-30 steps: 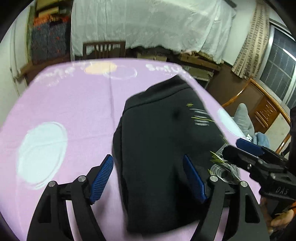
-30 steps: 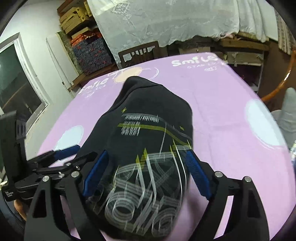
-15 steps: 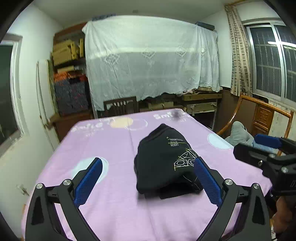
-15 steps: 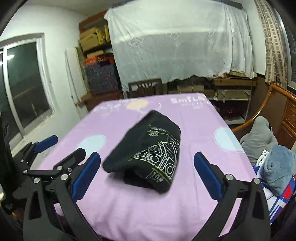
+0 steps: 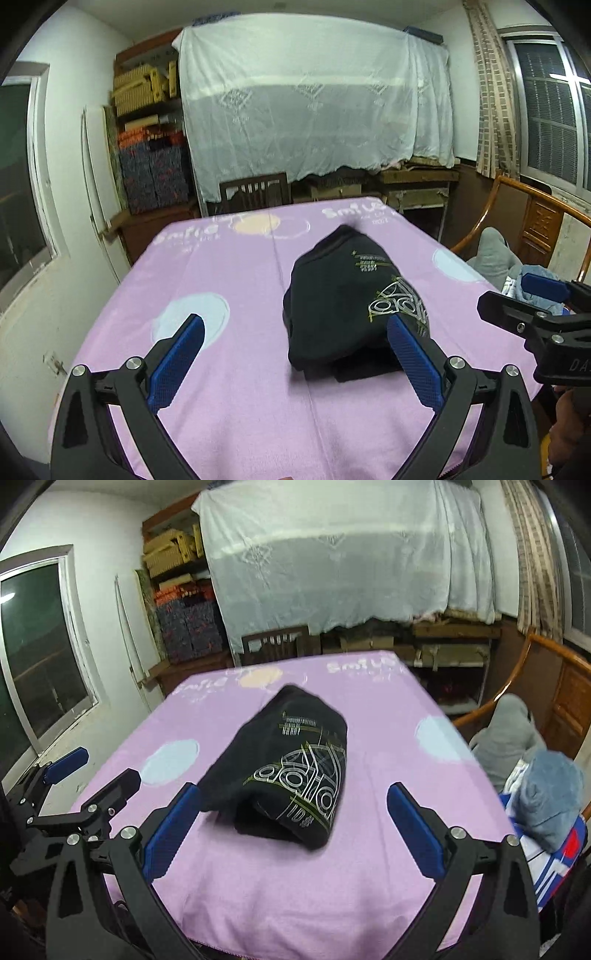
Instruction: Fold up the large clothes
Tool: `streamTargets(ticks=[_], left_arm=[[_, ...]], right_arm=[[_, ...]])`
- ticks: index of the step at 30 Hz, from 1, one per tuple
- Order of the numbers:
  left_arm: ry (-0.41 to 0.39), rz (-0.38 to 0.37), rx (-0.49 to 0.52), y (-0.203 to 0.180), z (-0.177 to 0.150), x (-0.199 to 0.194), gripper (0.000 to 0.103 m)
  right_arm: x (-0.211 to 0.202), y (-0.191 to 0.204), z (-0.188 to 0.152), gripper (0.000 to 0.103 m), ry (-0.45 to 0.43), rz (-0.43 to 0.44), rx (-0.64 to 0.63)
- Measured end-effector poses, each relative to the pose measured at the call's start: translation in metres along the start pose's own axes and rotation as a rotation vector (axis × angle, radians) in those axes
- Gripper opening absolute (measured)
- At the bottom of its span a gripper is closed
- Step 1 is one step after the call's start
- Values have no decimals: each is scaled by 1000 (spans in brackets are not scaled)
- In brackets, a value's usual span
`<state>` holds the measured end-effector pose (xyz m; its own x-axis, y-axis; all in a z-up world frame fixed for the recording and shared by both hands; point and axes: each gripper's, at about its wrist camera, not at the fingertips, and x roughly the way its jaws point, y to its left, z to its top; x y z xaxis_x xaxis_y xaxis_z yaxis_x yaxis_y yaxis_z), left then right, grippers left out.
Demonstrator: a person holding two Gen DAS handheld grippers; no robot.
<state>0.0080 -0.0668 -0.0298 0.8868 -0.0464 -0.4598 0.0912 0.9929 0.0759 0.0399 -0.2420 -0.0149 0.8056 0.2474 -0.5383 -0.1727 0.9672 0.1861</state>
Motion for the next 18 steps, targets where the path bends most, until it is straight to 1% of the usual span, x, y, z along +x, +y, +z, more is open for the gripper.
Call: streamTargets(ticks=[3,8,12,18], left_arm=[[22,1,-8,2,-3,8,100],[36,-5,-24,6,-6,11,100],[41,-11,-29,7,-8,11,100],[54,-29,-43,8,-8,10,100]], right_arm=[[14,0,0,99,26,4,10],[28,0,-2,99,54,3,18],[31,1,-4,99,72,3,19],[26,2,-6,99,61,10,20]])
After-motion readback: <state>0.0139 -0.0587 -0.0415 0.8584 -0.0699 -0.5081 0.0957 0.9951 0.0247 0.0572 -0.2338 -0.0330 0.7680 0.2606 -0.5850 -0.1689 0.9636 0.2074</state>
